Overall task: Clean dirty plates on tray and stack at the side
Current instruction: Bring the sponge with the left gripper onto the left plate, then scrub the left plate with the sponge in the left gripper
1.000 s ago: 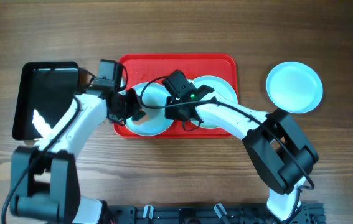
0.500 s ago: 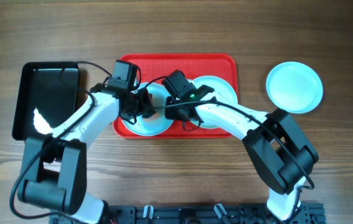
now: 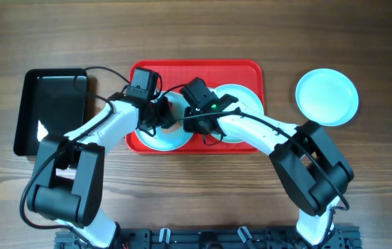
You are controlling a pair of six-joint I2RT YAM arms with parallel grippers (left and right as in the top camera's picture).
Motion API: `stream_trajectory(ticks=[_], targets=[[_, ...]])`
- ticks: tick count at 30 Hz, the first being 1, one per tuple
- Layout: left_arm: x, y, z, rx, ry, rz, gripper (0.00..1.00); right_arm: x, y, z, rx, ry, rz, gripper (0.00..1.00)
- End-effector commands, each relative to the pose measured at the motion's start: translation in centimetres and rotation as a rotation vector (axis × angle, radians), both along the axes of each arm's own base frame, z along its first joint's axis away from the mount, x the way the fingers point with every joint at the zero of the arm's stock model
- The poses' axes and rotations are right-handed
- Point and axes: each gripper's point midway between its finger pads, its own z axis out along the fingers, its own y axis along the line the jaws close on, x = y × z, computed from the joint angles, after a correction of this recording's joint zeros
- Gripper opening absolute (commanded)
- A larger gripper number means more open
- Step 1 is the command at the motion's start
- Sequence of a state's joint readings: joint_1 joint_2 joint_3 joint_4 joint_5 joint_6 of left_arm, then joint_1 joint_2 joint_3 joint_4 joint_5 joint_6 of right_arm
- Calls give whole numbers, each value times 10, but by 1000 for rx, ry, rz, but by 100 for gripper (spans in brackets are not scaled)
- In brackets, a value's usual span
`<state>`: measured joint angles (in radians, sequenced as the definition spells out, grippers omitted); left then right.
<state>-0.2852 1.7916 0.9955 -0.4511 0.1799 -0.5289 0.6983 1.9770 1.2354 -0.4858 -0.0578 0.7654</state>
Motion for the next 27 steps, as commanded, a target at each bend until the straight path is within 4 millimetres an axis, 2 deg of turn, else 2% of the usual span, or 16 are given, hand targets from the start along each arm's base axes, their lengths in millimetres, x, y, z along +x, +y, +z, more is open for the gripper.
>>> stream_trajectory(ticks=[1,19,23,27], targets=[[-11,41,-23,186,59,70,4,-2,-13,-12,-64,14,-18,4],[-22,101,-27,212,158,223,4,-4,-15,-14,-70,20,-17,4],[-26,104,-27,214,179,228,4,-4,-15,-14,-70,20,-17,4],[-32,95,-22,172,199,215,4,-3,-14,-14,-69,18,-18,4]])
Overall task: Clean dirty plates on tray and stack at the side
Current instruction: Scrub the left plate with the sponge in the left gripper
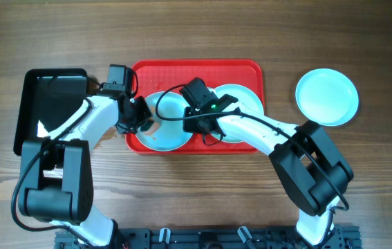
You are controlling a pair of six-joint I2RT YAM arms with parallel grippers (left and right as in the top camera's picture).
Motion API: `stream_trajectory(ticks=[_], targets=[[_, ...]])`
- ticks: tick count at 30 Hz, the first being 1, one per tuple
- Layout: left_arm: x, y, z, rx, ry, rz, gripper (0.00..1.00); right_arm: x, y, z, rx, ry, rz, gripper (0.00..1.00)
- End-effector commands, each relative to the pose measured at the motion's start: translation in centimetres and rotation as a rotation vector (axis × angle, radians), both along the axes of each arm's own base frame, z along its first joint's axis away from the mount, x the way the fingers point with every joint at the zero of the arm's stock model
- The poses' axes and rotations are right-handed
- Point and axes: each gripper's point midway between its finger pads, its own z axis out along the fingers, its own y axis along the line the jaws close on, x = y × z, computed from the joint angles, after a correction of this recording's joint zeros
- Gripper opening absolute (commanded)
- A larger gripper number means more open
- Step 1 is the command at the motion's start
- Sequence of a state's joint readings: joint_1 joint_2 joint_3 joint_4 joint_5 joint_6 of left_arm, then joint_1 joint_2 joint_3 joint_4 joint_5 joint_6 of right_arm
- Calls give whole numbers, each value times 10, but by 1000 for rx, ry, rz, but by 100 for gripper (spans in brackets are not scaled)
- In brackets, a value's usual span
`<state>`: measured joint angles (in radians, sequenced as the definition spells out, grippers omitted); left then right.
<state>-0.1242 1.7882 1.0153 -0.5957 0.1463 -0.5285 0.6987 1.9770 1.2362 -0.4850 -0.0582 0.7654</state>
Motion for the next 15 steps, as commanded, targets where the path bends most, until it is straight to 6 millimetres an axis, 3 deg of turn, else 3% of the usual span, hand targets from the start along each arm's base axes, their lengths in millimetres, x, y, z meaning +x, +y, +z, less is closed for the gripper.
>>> stream_trajectory(ticks=[1,10,15], targets=[[-24,26,-15,90,90,39,4,-3,-15,-14,-69,18,-18,4],[-16,-13,34,-41,-46,-33,4,-3,-14,-13,-66,16,-21,5],[-13,-36,37,-52,-79,-97,4,-3,-14,-13,-66,17,-21,4]])
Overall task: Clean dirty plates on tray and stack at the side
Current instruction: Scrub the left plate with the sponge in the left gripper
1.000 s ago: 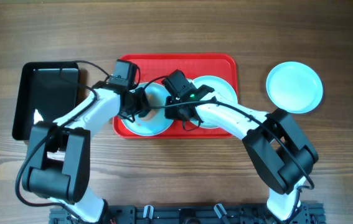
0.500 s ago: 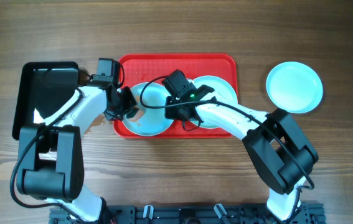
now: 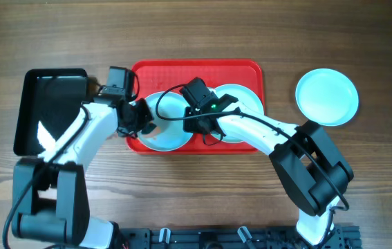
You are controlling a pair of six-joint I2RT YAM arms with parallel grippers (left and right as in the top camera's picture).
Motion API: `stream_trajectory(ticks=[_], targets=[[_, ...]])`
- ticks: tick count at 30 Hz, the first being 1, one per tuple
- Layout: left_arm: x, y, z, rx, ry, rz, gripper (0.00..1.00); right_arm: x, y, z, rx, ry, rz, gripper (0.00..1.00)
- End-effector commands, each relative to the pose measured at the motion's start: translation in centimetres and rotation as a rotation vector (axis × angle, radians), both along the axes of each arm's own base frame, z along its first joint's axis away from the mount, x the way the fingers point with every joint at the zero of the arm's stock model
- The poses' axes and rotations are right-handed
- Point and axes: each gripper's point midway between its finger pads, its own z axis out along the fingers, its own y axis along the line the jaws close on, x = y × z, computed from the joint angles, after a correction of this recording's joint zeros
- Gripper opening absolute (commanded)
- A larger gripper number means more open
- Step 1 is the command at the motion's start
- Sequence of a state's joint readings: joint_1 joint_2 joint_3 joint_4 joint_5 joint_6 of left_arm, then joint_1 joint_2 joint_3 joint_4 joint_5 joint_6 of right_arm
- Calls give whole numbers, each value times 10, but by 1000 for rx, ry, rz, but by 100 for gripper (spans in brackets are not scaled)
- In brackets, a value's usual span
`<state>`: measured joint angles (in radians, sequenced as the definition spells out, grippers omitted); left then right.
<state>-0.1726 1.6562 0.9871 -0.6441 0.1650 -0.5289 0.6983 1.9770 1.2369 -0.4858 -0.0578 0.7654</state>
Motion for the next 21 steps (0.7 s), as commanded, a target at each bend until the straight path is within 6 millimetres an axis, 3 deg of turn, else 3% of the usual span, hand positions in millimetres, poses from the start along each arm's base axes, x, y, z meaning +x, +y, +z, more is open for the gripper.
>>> stream_trajectory(ticks=[1,8,18,21], targets=[[1,-21,4,-26,-31,-52,4,-3,-14,-14,-66,17,-20,4],[6,-37,-16,-48,-4,6,4,-3,-14,-14,-67,18,-20,4],[-8,-58,-34,-32,51,-62,4,-3,-14,-13,-64,15,-21,4],[-9,-55,-39,17,49,-68,4,-3,-14,-14,-66,17,-20,4]])
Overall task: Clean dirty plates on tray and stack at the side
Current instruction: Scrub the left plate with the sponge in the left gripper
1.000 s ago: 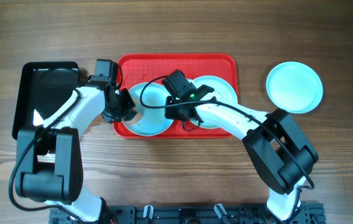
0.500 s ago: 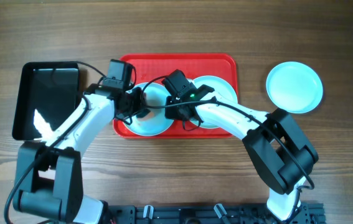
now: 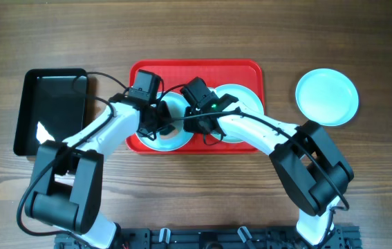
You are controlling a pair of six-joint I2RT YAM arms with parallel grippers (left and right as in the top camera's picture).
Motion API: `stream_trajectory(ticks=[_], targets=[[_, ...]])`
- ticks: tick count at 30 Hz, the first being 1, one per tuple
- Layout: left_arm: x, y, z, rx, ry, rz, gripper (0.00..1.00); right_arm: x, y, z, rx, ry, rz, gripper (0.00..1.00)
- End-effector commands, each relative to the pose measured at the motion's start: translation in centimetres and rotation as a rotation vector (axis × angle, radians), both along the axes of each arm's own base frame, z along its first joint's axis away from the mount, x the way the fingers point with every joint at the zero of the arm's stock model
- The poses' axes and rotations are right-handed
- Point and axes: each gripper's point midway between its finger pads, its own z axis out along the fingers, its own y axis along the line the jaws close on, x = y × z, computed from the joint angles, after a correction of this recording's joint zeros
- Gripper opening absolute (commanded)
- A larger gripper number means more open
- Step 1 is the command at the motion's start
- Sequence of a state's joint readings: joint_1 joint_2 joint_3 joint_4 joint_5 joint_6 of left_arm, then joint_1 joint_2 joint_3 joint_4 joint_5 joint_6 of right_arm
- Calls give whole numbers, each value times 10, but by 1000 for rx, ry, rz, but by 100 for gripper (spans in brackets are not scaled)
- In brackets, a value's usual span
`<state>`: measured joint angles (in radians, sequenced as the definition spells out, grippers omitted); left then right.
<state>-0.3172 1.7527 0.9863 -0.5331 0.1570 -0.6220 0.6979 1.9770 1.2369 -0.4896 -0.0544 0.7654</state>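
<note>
A red tray (image 3: 196, 69) holds two light blue plates. My left gripper (image 3: 155, 126) is low over the left plate (image 3: 171, 140), and its fingers are hidden under the wrist. My right gripper (image 3: 200, 128) points down at that plate's right rim, between it and the right plate (image 3: 245, 104). Its fingers are also hidden under the wrist, so neither grip can be read. A third light blue plate (image 3: 325, 97) lies alone on the table to the right of the tray and looks clean.
A black rectangular tray (image 3: 50, 111) sits on the wooden table left of the red tray. Both arms cross above the red tray's front half. Cables loop over the tray's left part.
My left gripper has moved right, from the left plate's left rim at the tray's edge to over the plate's middle. The right arm and the plates have not moved.
My left gripper was first over the left plate's middle, with a small tan thing at its tips. It then stood at the tray's left edge, then at the plate's left rim, and is now back over the middle. The right gripper stayed at the plate's right rim throughout.
</note>
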Motion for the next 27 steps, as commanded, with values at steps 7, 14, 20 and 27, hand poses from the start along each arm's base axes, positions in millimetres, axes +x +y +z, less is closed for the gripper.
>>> stream_trajectory(ticks=[7,14,20,27], targets=[[-27,24,-27,185,114,8,4,-4,-14,-14,-65,19,-16,4],[-38,72,-24,452,132,34,4,-4,-13,-14,-64,18,-16,4],[-35,94,-17,581,104,46,4,-3,-14,-14,-69,17,-18,4],[-24,116,-5,724,36,70,4,-3,-15,-14,-72,17,-19,4]])
